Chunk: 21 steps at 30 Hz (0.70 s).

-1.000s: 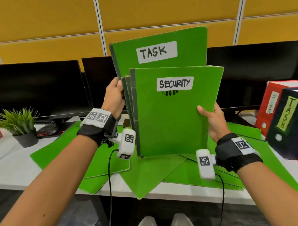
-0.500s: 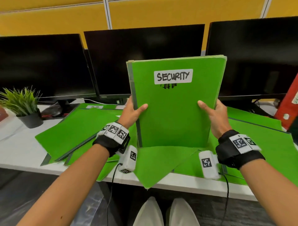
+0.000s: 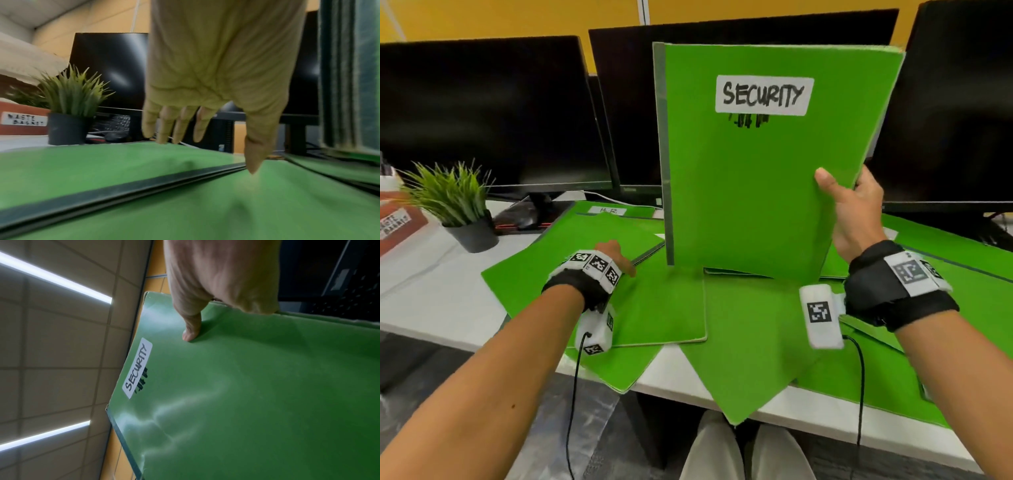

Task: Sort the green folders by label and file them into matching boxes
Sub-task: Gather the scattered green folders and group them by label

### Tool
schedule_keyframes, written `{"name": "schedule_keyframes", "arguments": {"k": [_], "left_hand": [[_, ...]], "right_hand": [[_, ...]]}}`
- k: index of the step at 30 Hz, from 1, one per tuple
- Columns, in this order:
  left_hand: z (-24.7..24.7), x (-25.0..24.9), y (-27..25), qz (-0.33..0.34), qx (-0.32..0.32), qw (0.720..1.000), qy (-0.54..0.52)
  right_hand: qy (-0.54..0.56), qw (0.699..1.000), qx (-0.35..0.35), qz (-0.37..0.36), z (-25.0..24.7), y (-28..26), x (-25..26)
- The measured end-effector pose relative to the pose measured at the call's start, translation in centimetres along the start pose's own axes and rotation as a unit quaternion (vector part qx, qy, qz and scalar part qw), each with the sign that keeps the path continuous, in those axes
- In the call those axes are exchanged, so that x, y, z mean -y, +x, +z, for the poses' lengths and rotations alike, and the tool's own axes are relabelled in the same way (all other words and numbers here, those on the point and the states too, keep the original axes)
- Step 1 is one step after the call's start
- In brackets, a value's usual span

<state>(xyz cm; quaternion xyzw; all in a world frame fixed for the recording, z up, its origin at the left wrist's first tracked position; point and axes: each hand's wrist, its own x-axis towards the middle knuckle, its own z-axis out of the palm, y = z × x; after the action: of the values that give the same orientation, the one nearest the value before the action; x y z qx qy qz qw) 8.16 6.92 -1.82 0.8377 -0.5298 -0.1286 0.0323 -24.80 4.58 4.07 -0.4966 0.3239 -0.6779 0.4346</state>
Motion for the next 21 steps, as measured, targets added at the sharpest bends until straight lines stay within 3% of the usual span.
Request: {"name": "schedule_keyframes", "arguments": {"k": [6,12,17,21], "left_hand": [[2.2,2.7,1.9,-0.076,0.077,0.992,0.066],[2.5,2.0,2.0,-0.004,0.064,0.981,0.181],[2.6,0.9,1.6,0.069,0.026,0.960,0.270],[0.2,0.5,0.1,0.095,-0.072,0.963,0.243]], "right_hand": [[-0.031,0.999,0.034,0.021,1.2,0.4,-2.8],[-0.034,0.993,0.082,0.083,0.1,0.6,-3.5],[-0.020,0.993,0.073,0.091,0.0,0.4,-3.3],[-0.007,0.993,0.064,0.102,-0.4,0.5,-2.8]]}}
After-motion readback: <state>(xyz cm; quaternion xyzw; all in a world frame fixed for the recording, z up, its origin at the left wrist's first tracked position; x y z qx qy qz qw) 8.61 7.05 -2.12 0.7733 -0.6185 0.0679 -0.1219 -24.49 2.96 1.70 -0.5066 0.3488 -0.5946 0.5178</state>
